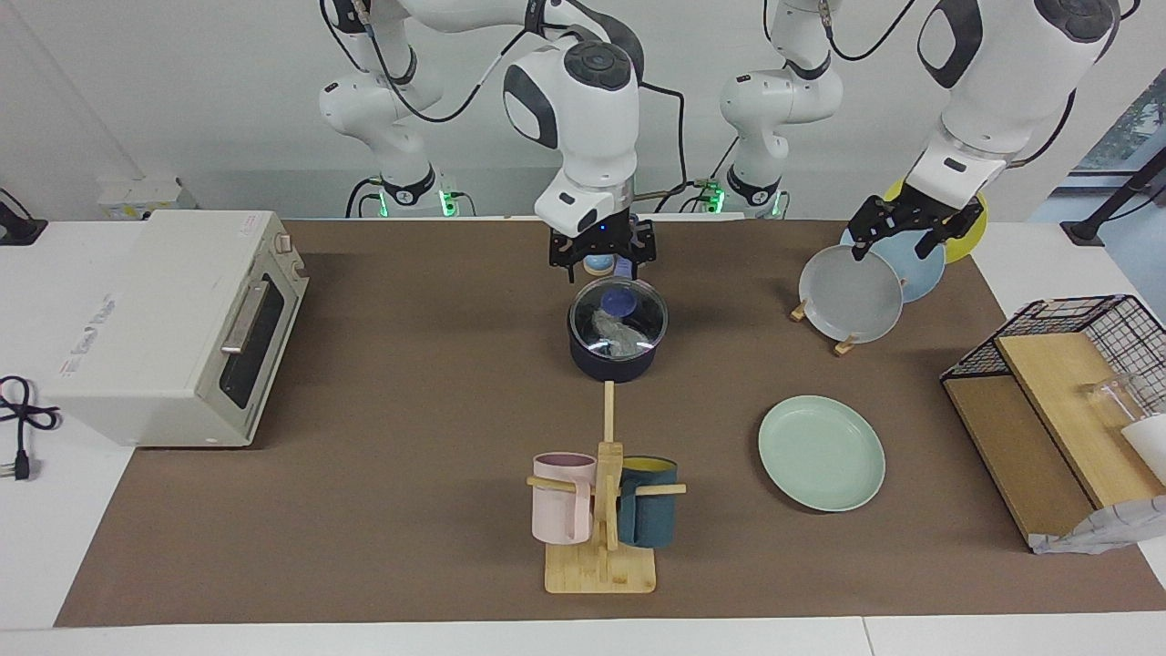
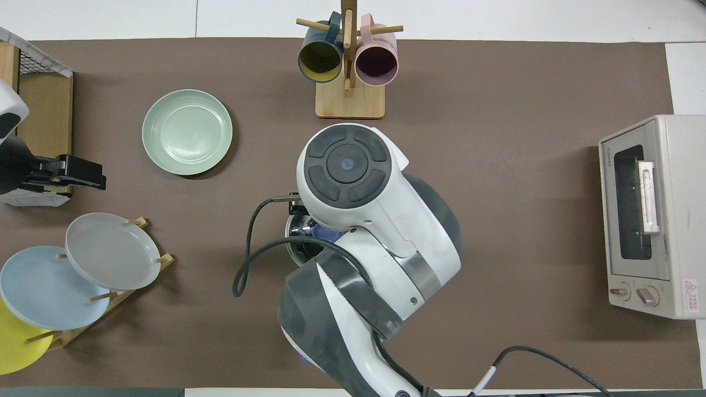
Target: Transfer vermicelli from pot to plate
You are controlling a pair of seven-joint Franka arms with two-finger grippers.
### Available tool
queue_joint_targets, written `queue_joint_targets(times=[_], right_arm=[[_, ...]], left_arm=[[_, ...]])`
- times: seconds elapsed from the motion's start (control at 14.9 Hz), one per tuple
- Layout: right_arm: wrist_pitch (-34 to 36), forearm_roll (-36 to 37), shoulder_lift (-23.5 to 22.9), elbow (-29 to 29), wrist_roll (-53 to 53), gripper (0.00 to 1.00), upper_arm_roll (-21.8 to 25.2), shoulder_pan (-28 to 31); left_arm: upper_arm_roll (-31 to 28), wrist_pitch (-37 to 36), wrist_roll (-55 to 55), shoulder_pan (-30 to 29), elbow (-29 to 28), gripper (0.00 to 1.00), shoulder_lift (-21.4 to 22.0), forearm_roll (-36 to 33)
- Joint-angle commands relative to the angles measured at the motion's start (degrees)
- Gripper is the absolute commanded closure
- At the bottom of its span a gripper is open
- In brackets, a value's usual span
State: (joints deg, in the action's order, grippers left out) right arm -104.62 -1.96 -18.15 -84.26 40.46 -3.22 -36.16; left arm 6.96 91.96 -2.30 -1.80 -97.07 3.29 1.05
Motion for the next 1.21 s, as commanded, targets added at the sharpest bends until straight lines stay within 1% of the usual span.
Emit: queue_joint_targets(times=[0.0,0.13,0.47,0.74,0.94,1.07,1.14], right_arm=[[-3.13,0.02,-1.97,-1.42,1.82,0.00,0.24,-1.89],[-6.29,0.02,-1.80,-4.50,1.82,0.00,0.24,-2.42],[-11.92,0.81,-1.71,-9.95,1.82,0.00,0.24,-4.01],[-11.93,4.76,-1.71,-11.72,1.29,0.00,0.24,-5.50],[-11.31,5.47,-1.80,-11.63,1.03,0.01,0.24,-5.85],[-11.13,5.47,-1.80,-11.55,0.85,0.12,0.24,-5.77],[-11.13,5.47,-1.89,-11.54,0.67,0.15,0.24,-5.76]], left_arm=[[0.25,-0.55,0.19,-0.75,-0.31,0.00,1.02,0.88],[0.34,-0.55,0.19,-0.75,-0.31,0.00,1.02,0.88],[0.34,-0.55,0.19,-0.40,-0.31,0.00,1.02,0.88],[0.34,-0.81,0.11,-0.58,-0.31,0.00,1.02,0.88],[0.34,-0.64,0.02,-0.31,-0.31,0.00,1.02,0.88],[0.34,-0.81,0.02,-0.31,-0.40,0.00,1.02,0.88],[0.34,-0.81,-0.07,-0.40,-0.40,0.00,1.02,0.88]])
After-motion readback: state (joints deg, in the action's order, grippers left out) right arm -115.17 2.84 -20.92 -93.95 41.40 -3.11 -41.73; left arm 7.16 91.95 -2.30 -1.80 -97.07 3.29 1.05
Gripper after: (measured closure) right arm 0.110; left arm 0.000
